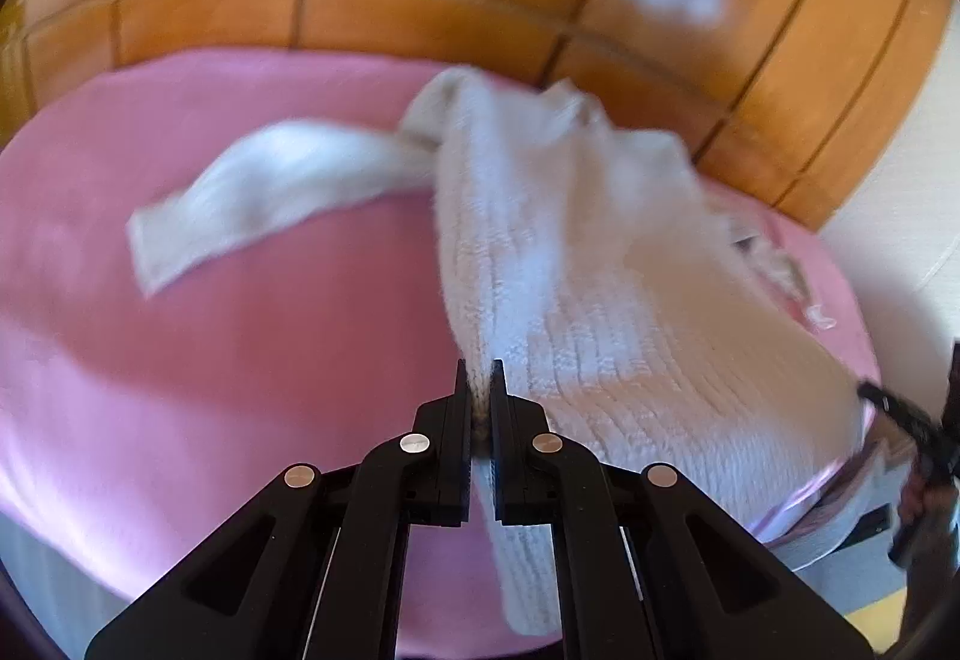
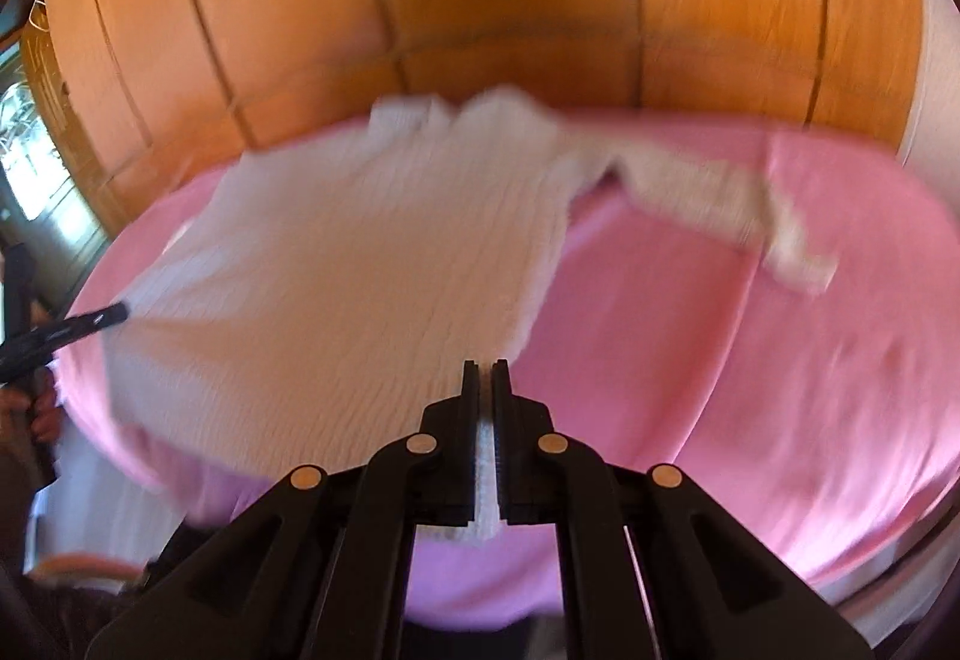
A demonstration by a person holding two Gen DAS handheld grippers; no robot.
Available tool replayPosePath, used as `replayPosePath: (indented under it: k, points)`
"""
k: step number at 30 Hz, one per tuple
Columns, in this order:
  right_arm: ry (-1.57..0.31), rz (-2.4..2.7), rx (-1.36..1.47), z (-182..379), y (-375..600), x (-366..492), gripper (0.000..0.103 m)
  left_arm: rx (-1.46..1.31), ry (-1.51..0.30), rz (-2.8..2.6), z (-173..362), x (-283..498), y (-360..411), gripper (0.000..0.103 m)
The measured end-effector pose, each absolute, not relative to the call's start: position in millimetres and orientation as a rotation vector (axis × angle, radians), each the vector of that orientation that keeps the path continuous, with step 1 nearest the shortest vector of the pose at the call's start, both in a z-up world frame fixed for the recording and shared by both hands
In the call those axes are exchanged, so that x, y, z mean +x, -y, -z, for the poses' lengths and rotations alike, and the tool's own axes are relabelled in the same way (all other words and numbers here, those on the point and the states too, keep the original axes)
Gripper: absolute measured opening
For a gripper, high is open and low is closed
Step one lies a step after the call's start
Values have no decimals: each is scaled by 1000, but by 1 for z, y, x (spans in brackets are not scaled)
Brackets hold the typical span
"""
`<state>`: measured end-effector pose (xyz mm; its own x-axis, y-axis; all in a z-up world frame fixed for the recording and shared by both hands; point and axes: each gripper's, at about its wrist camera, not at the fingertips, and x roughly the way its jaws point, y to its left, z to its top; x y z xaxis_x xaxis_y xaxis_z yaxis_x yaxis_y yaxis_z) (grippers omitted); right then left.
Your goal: Fold small clothes
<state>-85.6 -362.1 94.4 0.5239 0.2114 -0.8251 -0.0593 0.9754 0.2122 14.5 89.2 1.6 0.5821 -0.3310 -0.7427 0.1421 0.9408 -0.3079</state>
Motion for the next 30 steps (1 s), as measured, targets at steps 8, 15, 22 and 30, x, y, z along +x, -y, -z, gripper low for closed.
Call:
replayPosePath:
  k: [8,15,22,30]
  points:
    - [-1035,-116,253,-65,379,-66,23,-301,-974,190,34,11,-103,4]
    - [-1128,-263,485,-14,388,4,51,-411,-972,198,51,0,-104,50]
    - [-1074,-342,580,-23,390,5,11,-295,-984,246,58,7,-82,12]
    - [-900,-365,477,-115,400,-49,5,-415,-864,448,-5,-1,-100,3]
